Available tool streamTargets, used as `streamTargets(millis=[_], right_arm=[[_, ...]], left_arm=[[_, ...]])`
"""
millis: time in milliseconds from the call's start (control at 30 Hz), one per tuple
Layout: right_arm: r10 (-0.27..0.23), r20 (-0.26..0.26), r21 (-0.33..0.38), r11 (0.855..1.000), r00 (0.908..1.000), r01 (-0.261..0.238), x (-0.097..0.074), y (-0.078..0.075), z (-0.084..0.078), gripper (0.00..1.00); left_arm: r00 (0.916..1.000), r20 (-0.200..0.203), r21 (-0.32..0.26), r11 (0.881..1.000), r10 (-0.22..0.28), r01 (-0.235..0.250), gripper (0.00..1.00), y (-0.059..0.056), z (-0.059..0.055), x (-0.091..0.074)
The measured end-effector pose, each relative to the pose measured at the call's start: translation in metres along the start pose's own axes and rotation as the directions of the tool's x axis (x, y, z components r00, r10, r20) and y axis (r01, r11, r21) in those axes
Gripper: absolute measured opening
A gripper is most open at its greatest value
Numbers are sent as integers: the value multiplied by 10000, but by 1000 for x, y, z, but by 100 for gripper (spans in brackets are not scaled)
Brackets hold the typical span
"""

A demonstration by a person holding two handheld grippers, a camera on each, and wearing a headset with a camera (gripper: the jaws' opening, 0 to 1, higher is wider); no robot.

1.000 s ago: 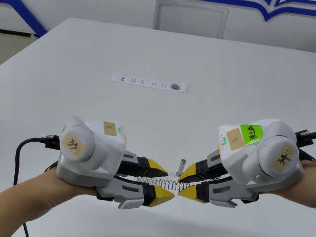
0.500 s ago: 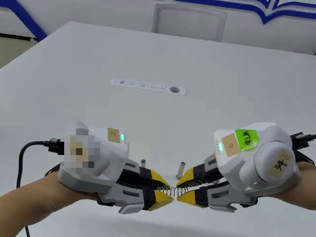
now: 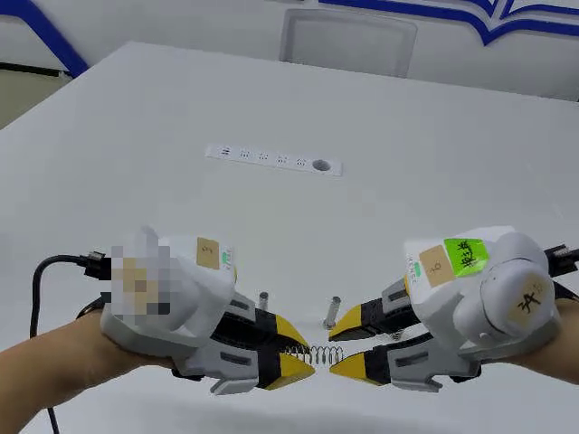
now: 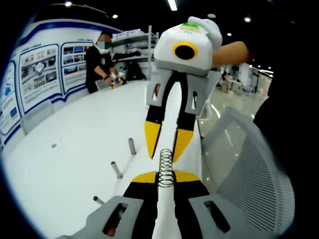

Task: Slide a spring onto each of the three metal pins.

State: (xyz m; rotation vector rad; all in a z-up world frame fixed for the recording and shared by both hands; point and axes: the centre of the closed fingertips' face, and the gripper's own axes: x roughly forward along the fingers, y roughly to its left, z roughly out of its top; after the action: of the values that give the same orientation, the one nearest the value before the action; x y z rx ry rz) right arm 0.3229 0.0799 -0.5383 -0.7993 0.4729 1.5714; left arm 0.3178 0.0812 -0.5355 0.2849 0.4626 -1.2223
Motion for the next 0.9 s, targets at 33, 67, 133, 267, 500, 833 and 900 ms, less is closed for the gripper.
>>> streamTargets(millis=[33, 67, 133, 267, 500, 833, 900], right_arm=[[29, 33, 82, 10000, 10000, -30, 1, 0, 0, 16], [29, 50, 203, 9998, 10000, -30, 1, 0, -1, 16], [73, 224, 444, 9990, 9997, -83, 1, -1, 0, 15], [151, 629, 980, 9950, 9979, -212, 0, -2, 3, 12], [330, 1019, 1152, 9923, 9942, -448, -6, 0, 9, 11], [487, 1541, 1142, 9912, 9868, -668, -9, 0, 27, 11], [503, 1688, 1250, 9895, 9844, -720, -9, -1, 30, 11]], left_arm=[[10000, 66, 6, 10000, -5, 5, 10, 0, 2, 0], [9999, 140, -15, 10000, -15, 15, 10, 0, 3, -1], [9998, 213, 9, 10000, -4, 3, 10, 1, 5, -1], [9995, 311, -5, 10000, 0, 1, 10, 3, 7, -3], [9995, 292, 131, 9999, -73, 69, 10, 3, 7, -2], [9999, -134, 303, 9995, 1, 3, 10, 5, -1, 0], [9999, -135, 294, 9996, 29, -25, 10, 6, -1, 0]])
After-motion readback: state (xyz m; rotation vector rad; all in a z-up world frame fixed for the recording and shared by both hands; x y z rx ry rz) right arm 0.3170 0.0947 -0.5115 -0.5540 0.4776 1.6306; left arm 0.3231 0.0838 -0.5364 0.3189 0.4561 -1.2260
